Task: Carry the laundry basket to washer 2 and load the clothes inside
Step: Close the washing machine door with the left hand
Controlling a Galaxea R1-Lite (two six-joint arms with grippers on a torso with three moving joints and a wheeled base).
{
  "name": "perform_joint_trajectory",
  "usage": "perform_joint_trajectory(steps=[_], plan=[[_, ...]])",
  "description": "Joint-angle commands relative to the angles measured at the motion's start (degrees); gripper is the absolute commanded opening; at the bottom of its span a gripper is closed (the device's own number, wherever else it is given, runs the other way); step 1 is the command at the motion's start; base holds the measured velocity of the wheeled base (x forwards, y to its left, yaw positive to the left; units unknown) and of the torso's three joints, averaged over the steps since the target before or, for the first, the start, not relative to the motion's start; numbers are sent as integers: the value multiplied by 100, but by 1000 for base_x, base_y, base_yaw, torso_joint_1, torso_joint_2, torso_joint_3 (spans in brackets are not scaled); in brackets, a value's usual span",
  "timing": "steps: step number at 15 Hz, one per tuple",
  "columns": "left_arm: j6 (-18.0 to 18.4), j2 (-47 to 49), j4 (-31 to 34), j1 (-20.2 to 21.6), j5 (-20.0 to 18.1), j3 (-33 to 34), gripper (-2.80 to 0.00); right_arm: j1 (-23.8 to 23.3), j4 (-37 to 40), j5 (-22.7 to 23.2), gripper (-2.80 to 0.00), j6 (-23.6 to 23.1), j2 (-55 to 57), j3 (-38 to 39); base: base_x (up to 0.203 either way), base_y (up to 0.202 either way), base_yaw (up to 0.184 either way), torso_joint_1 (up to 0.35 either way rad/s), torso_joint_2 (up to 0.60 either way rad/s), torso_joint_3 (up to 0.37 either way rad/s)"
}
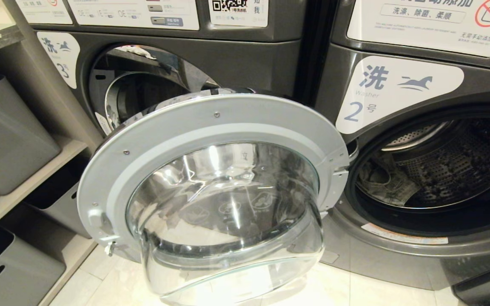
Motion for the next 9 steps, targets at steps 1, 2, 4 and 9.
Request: perform_joint_trajectory(steps=[1, 2, 4, 9], plan=[[0, 9, 1, 0, 1, 0, -280, -100, -8, 0, -280, 3, -1277, 6, 0, 0, 0, 0, 0, 0], [0, 9, 1, 0, 1, 0, -280, -132, -36, -6, -280, 11, -1564, 19, 0, 0, 0, 0, 0, 0], [0, 9, 1, 0, 1, 0, -280, -188, -70, -19, -280, 43, -1614, 40, 0, 0, 0, 0, 0, 0], [0, 9, 1, 0, 9, 0, -280, -188, -52, -36, -280, 350, -1614, 40, 0, 0, 0, 0, 0, 0]])
